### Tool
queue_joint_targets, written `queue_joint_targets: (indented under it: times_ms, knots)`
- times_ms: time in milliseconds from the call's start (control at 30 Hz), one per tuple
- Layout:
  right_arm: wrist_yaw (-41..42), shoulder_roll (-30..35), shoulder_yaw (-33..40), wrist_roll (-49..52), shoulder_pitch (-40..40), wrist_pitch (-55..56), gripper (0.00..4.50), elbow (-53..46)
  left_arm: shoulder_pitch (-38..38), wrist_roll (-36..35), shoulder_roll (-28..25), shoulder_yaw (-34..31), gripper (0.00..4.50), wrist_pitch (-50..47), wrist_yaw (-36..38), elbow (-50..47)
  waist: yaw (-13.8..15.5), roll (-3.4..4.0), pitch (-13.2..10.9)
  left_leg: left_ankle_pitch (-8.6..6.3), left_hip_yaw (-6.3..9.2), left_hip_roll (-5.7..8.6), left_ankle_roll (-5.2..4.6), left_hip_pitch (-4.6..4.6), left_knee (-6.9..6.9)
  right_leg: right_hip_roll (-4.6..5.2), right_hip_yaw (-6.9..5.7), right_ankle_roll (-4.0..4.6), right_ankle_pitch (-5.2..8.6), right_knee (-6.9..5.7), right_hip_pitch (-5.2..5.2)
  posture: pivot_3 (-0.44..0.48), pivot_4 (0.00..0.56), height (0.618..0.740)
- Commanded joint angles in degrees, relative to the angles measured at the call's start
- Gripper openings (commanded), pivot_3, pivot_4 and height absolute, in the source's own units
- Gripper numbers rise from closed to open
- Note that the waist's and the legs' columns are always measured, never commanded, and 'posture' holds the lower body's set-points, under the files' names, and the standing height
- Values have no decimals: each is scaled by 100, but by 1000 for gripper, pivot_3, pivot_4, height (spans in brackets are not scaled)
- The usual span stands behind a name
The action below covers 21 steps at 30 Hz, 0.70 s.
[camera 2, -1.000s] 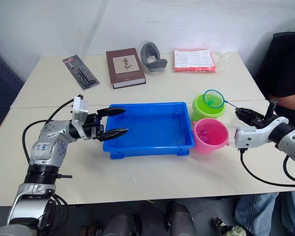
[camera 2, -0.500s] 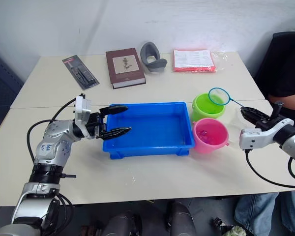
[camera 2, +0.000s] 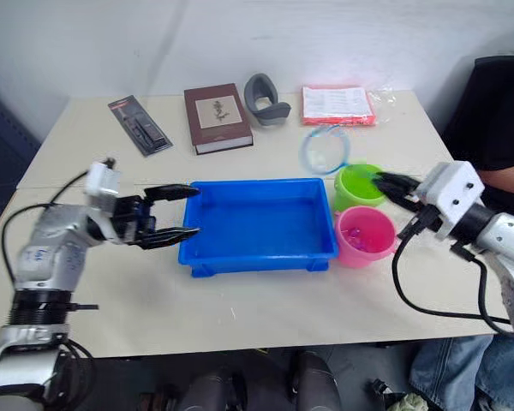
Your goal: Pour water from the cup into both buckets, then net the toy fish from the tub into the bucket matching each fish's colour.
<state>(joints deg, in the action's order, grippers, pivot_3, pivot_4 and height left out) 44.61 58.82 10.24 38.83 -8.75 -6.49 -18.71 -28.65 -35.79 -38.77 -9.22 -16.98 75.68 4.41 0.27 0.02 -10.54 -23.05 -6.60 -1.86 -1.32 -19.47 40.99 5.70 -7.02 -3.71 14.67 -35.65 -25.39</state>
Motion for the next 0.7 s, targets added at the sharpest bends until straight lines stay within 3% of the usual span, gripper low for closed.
queue_joint_targets:
  times_ms: [33,200,333,500,700]
  knots:
    - [402,94,-6,1098,45,-993,0,-977,523,-271,-586,-352,4464,-349,334,-561,2,0,0,-2,1,5,-3,0,1,5,-1,0,0,1,1,0,150,740]
    - [744,-212,-998,629,219,-1396,0,-1651,1746,-35,-1437,-672,4464,81,1161,-765,-25,-5,2,-8,1,7,-7,2,0,13,-5,5,3,15,0,0,150,740]
    - [1003,-793,-2262,-935,297,-656,0,-1313,2644,371,-1700,-759,4464,880,1527,-569,-23,-12,6,-15,-2,10,-1,0,-1,19,-12,15,8,17,-7,0,150,740]
    - [1470,-1427,-3292,-2178,144,58,0,-117,3238,339,-1669,-982,4464,1146,1118,-755,-31,-15,7,-17,-13,7,4,7,-1,9,-12,21,12,9,-11,0,150,740]
    - [1482,-2101,-3347,-2360,-56,36,0,626,3418,396,-1564,-1084,4464,1064,712,-911,-45,-16,8,-18,-16,3,3,10,0,9,-11,23,13,4,-11,0,150,740]
